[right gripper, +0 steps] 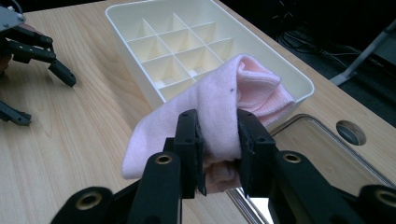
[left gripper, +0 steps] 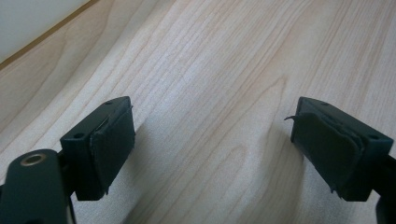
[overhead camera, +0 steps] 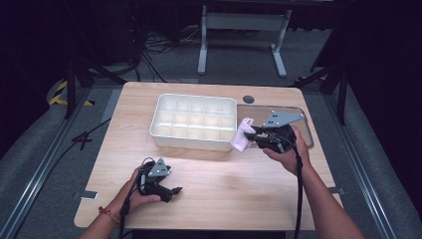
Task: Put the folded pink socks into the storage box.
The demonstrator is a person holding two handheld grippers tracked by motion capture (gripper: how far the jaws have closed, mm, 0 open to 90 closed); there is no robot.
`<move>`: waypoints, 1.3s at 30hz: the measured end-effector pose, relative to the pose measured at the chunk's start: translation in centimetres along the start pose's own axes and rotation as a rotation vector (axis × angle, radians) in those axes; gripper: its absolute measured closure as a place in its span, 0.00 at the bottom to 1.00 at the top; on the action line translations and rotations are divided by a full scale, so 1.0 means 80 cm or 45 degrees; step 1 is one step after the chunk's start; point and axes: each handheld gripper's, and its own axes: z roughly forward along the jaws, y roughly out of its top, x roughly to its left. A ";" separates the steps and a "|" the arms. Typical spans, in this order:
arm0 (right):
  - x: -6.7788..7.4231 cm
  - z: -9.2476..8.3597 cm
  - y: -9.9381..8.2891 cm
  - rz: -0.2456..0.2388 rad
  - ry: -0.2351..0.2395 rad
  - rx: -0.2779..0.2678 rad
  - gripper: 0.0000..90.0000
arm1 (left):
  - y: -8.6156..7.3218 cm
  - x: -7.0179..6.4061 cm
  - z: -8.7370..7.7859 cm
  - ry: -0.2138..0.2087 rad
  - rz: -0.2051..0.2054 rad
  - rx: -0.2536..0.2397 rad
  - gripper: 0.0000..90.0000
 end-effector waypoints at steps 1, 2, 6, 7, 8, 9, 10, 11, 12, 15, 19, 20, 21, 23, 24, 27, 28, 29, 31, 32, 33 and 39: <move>0.000 0.001 0.001 -0.007 -0.006 0.002 0.80 | 0.000 0.000 0.000 0.000 0.000 0.000 0.15; 0.000 0.001 0.001 -0.007 -0.006 0.002 0.80 | 0.000 0.000 0.000 0.000 0.000 0.000 0.15; -0.004 0.005 0.007 -0.012 -0.012 0.003 0.80 | 0.000 0.000 0.000 0.000 0.000 0.000 0.15; -0.004 0.006 0.008 -0.013 -0.016 0.004 0.80 | 0.000 0.000 0.000 0.000 0.000 0.000 0.15; -0.005 0.007 0.010 -0.017 -0.020 0.008 0.80 | 0.000 0.000 0.000 0.000 0.000 0.000 0.15; -0.005 0.008 0.011 -0.015 -0.023 0.014 0.80 | 0.000 0.000 0.000 0.000 0.000 0.000 0.15; -0.007 0.009 0.012 -0.023 -0.029 0.013 0.80 | 0.000 0.000 0.000 0.000 0.000 0.000 0.15; -0.007 0.010 0.014 -0.023 -0.032 0.016 0.80 | 0.000 0.000 0.000 0.000 0.000 0.000 0.15; -0.007 0.010 0.014 -0.023 -0.032 0.016 0.80 | 0.000 0.000 0.000 0.000 0.000 0.000 0.15; -0.010 0.013 0.018 -0.025 -0.033 0.015 0.80 | 0.000 0.000 0.000 0.000 0.000 0.000 0.15; -0.014 0.018 0.023 -0.021 -0.028 0.012 0.80 | 0.000 0.000 0.000 0.000 -0.004 -0.003 0.15; -0.016 0.019 0.024 -0.021 -0.029 0.013 0.80 | 0.000 0.000 0.000 0.000 -0.005 -0.003 0.15; -0.017 0.021 0.025 -0.020 -0.028 0.011 0.80 | 0.000 0.000 0.000 0.000 -0.005 -0.003 0.15; -0.020 0.024 0.027 -0.022 -0.036 0.016 0.80 | 0.000 0.000 0.000 0.000 -0.004 -0.002 0.15; -0.021 0.025 0.028 -0.017 -0.033 0.017 0.80 | 0.000 0.000 0.000 0.000 -0.005 -0.004 0.15; -0.024 0.028 0.032 -0.024 -0.034 0.013 0.80 | 0.000 0.000 0.000 0.000 -0.005 -0.003 0.15; -0.024 0.029 0.033 -0.029 -0.036 0.017 0.80 | 0.000 0.000 0.000 -0.001 -0.004 -0.003 0.15; -0.025 0.031 0.034 -0.033 -0.037 0.022 0.80 | 0.000 0.000 0.000 0.000 -0.004 -0.003 0.15; -0.025 0.034 0.034 -0.030 -0.039 0.033 0.80 | 0.000 0.000 0.000 0.000 -0.004 -0.003 0.15; -0.026 0.035 0.035 -0.035 -0.044 0.039 0.80 | 0.000 0.000 0.000 0.000 -0.004 -0.003 0.15; -0.027 0.040 0.036 -0.041 -0.044 0.044 0.80 | 0.000 0.000 0.000 0.000 0.001 0.000 0.15; -0.029 0.047 0.038 -0.043 -0.047 0.060 0.80 | 0.000 0.000 0.000 0.000 0.001 0.001 0.15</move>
